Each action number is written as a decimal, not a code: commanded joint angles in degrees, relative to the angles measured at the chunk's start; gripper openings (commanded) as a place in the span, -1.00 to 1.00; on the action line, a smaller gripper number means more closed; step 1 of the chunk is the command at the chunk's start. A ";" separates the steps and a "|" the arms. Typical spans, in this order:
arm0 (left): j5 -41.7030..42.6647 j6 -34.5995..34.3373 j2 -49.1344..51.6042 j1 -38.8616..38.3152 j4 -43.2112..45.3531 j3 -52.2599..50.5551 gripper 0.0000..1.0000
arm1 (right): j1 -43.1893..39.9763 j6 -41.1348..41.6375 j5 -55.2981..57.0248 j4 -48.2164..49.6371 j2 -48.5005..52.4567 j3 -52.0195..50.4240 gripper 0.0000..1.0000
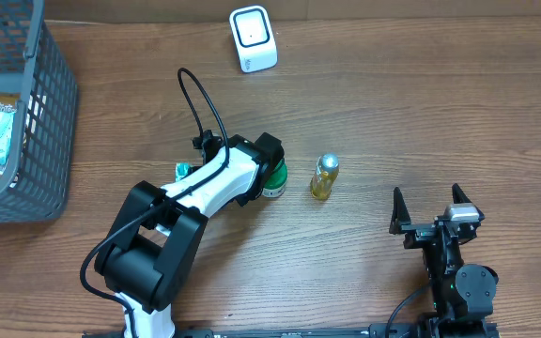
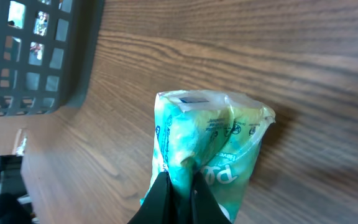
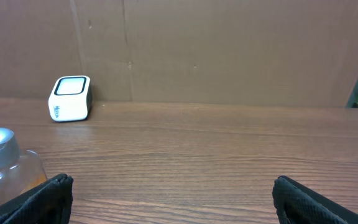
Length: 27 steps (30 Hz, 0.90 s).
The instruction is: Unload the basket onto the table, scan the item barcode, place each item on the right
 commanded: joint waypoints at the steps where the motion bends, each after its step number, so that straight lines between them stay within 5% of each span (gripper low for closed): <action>1: 1.86 0.31 0.04 0.15 1.81 -0.46 -0.91 | 0.00 -0.04 -0.33 0.31 -0.09 -0.61 1.00; 27: 5.16 14.97 1.51 0.15 7.04 -0.57 -0.91 | 0.00 -0.04 -0.33 0.31 -0.09 -0.61 1.00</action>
